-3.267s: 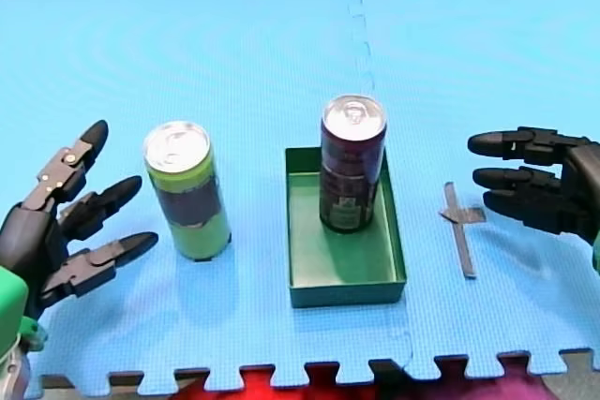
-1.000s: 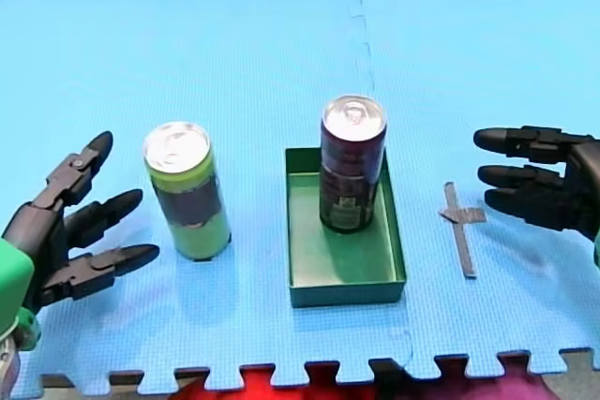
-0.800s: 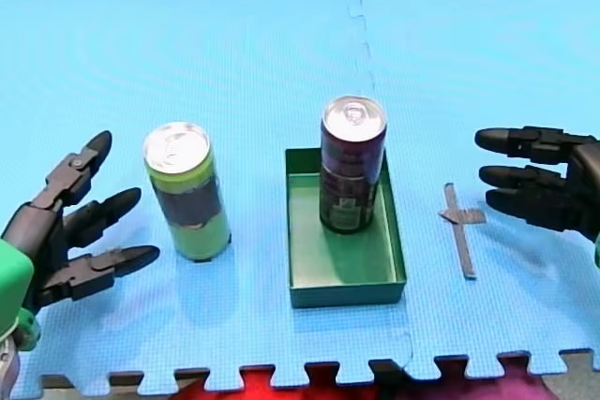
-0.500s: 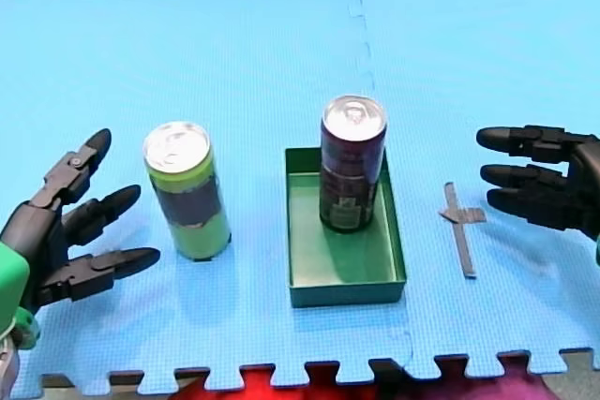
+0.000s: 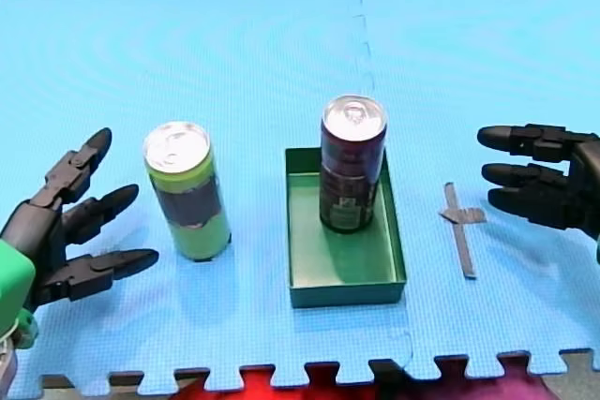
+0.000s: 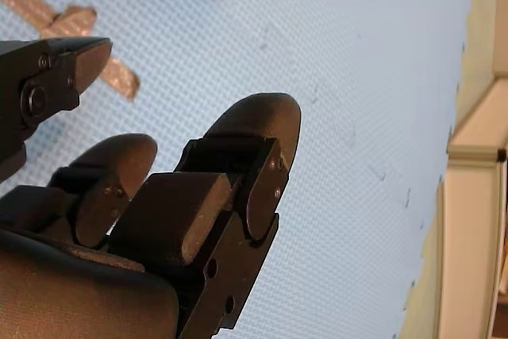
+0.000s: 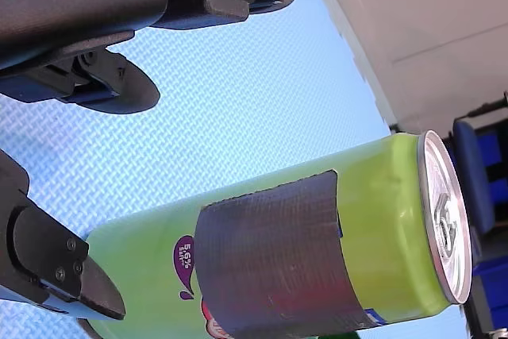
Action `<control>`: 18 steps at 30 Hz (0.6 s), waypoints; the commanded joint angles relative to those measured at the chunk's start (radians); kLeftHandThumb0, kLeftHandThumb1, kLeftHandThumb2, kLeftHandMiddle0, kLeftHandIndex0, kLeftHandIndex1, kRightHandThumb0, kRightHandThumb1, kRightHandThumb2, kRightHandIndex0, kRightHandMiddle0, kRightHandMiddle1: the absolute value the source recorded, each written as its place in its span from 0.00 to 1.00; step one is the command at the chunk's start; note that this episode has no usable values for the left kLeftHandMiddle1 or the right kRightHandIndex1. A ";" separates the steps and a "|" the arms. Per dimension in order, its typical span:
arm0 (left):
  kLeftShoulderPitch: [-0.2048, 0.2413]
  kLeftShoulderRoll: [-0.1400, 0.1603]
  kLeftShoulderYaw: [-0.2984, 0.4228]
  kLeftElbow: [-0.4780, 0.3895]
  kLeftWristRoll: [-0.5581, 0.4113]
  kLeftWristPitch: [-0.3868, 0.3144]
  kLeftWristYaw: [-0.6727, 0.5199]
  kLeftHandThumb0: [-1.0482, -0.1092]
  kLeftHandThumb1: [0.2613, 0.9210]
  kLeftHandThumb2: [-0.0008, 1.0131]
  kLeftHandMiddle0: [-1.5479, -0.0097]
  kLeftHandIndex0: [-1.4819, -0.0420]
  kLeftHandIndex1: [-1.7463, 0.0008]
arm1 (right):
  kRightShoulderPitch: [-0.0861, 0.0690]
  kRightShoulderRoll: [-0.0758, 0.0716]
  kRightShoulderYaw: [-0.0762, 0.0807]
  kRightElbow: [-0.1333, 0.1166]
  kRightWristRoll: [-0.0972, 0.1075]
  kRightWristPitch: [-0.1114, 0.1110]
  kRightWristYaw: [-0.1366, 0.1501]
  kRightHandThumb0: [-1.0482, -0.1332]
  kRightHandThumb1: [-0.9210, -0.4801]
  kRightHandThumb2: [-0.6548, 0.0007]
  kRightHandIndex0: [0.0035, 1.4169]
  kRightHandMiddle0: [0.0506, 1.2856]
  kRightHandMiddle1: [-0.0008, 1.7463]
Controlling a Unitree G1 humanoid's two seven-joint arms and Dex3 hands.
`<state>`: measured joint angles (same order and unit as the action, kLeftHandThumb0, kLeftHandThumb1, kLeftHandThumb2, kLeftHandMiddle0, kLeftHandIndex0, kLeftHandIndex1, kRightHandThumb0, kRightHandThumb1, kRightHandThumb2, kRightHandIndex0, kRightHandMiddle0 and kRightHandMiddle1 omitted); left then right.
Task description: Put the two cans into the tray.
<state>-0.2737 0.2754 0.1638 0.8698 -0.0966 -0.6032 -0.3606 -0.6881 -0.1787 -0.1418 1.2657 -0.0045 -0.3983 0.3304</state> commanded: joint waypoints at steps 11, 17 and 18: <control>-0.034 0.014 -0.004 0.037 0.002 -0.010 -0.014 0.16 0.52 0.00 0.69 0.92 1.00 | -0.007 -0.008 -0.011 0.009 0.009 -0.003 0.014 0.52 0.35 1.00 0.53 0.79 0.00; -0.059 0.017 0.002 0.075 -0.023 0.002 -0.073 0.14 0.53 0.00 0.70 0.92 1.00 | -0.006 -0.008 -0.017 0.011 0.013 -0.007 0.023 0.52 0.35 1.00 0.53 0.79 0.00; -0.064 0.017 0.006 0.086 -0.034 0.006 -0.094 0.13 0.53 0.00 0.70 0.92 1.00 | -0.006 -0.008 -0.018 0.011 0.013 -0.007 0.023 0.52 0.35 1.00 0.53 0.79 0.00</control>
<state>-0.3293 0.2868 0.1648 0.9429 -0.1202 -0.6021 -0.4415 -0.6926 -0.1819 -0.1559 1.2775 0.0024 -0.4007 0.3531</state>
